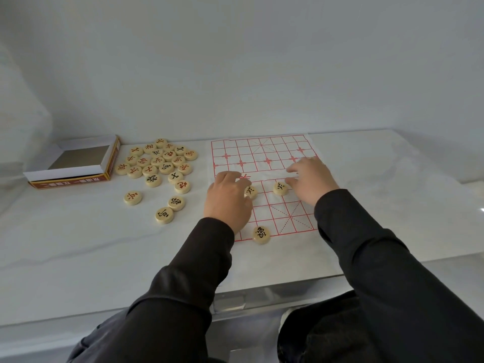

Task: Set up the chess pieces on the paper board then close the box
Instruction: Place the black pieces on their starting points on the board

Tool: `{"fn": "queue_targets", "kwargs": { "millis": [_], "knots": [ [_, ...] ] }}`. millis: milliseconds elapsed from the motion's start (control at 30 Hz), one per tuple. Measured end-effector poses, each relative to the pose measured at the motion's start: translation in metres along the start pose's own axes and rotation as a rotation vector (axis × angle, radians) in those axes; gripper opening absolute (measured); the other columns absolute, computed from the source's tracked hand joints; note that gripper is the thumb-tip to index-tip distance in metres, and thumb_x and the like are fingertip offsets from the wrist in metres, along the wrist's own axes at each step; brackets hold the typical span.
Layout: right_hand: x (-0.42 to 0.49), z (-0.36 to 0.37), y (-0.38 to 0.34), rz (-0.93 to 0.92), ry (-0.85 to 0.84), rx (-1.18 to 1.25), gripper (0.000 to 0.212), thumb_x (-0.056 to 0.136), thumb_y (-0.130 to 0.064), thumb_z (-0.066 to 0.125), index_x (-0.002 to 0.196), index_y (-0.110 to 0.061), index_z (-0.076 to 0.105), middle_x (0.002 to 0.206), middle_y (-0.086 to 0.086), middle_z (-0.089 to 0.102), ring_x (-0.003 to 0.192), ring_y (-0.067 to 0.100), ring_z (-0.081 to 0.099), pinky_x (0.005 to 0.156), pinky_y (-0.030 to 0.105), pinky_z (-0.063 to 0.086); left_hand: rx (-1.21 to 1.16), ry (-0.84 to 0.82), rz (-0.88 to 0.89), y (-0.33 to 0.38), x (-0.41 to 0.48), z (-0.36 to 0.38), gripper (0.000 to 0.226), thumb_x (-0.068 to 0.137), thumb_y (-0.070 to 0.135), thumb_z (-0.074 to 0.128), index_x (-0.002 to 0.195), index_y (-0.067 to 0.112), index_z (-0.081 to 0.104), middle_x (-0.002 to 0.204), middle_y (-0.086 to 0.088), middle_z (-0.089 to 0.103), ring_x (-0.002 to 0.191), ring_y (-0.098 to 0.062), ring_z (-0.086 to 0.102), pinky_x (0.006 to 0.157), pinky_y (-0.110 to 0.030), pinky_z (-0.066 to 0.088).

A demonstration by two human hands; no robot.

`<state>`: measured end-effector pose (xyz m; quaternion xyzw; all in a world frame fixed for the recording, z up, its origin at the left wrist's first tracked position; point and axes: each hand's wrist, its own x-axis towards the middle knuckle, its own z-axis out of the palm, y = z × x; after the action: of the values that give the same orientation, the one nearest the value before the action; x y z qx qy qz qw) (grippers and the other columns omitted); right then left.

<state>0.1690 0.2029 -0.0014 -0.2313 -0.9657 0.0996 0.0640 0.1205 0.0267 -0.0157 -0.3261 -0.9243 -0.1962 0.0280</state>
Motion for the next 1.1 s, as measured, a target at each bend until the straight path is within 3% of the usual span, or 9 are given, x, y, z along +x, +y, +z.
{"fn": "queue_targets", "kwargs": {
  "millis": [300,533,800,933,1100],
  "knots": [
    [-0.01,0.012,-0.087,-0.279,0.005,-0.014,0.036,0.096,-0.026,0.047,0.129,-0.016,0.054,0.13,0.005,0.055,0.122,0.023,0.043,0.101,0.036,0.037,-0.066,0.047,-0.281,-0.032,-0.003,-0.024,0.037,0.092,0.016,0.047,0.128,0.017,0.053,0.137,-0.003,0.046,0.133,-0.021,0.029,0.104,-0.034,0.033],
    [-0.007,0.028,-0.13,-0.353,-0.038,0.005,0.034,0.095,-0.024,0.046,0.125,-0.014,0.057,0.124,0.007,0.057,0.118,0.024,0.045,0.099,0.038,0.04,-0.02,0.027,-0.422,-0.061,-0.012,-0.034,0.04,0.09,0.013,0.046,0.129,0.017,0.051,0.135,-0.005,0.049,0.131,-0.023,0.031,0.102,-0.036,0.038],
    [-0.008,0.041,-0.151,-0.379,-0.108,0.043,0.037,0.096,-0.023,0.045,0.132,-0.016,0.051,0.131,0.005,0.053,0.125,0.022,0.039,0.102,0.036,0.036,0.019,0.007,-0.42,-0.095,-0.017,-0.04,0.039,0.089,0.013,0.048,0.128,0.016,0.052,0.134,-0.005,0.048,0.13,-0.021,0.03,0.098,-0.033,0.039],
    [-0.001,0.044,-0.151,-0.369,-0.112,0.122,0.037,0.095,-0.021,0.047,0.131,-0.016,0.052,0.131,0.004,0.052,0.126,0.02,0.039,0.103,0.033,0.034,0.148,0.006,-0.321,-0.12,-0.009,-0.045,0.042,0.09,0.015,0.044,0.132,0.016,0.047,0.137,-0.003,0.043,0.129,-0.022,0.032,0.102,-0.034,0.035],
    [0.014,0.047,-0.158,-0.413,-0.17,0.157,0.039,0.094,-0.017,0.048,0.133,-0.015,0.049,0.133,0.003,0.049,0.127,0.02,0.037,0.105,0.033,0.035,0.101,0.049,-0.268,-0.155,0.008,-0.043,0.044,0.094,0.019,0.04,0.138,0.016,0.039,0.143,-0.003,0.039,0.134,-0.022,0.028,0.108,-0.035,0.032]
  ]
}}
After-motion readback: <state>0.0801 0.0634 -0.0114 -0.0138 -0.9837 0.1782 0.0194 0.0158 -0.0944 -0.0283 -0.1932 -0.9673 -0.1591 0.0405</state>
